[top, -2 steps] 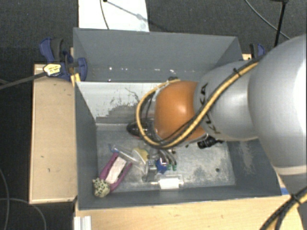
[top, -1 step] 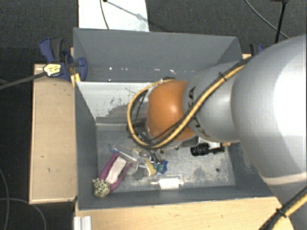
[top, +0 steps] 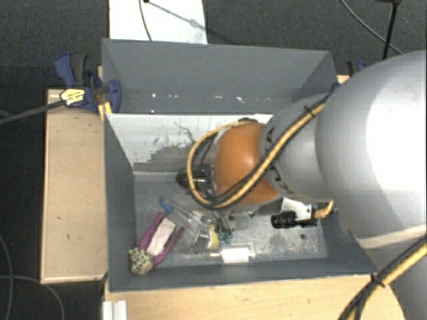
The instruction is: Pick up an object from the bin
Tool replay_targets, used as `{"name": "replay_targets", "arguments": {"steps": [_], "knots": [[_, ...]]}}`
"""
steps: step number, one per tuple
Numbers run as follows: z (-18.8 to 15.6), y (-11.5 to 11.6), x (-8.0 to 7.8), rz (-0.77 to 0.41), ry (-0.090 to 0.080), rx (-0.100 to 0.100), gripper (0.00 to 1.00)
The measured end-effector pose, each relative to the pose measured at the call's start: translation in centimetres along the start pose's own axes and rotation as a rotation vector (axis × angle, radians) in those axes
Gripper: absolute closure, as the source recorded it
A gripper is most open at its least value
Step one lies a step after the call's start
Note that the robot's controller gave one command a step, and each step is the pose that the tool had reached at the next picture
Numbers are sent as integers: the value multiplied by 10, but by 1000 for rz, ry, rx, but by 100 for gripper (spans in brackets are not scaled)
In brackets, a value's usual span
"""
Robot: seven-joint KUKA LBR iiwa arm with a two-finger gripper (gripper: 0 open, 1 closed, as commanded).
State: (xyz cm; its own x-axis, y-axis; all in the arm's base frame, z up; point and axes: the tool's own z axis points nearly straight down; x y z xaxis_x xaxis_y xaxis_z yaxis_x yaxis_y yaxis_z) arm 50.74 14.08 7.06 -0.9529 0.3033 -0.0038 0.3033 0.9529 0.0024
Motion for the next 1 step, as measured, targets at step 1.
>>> {"name": "replay_targets", "arguments": {"steps": [1], "knots": [[-1, 1, -1, 3, -3, -2, 0]]}}
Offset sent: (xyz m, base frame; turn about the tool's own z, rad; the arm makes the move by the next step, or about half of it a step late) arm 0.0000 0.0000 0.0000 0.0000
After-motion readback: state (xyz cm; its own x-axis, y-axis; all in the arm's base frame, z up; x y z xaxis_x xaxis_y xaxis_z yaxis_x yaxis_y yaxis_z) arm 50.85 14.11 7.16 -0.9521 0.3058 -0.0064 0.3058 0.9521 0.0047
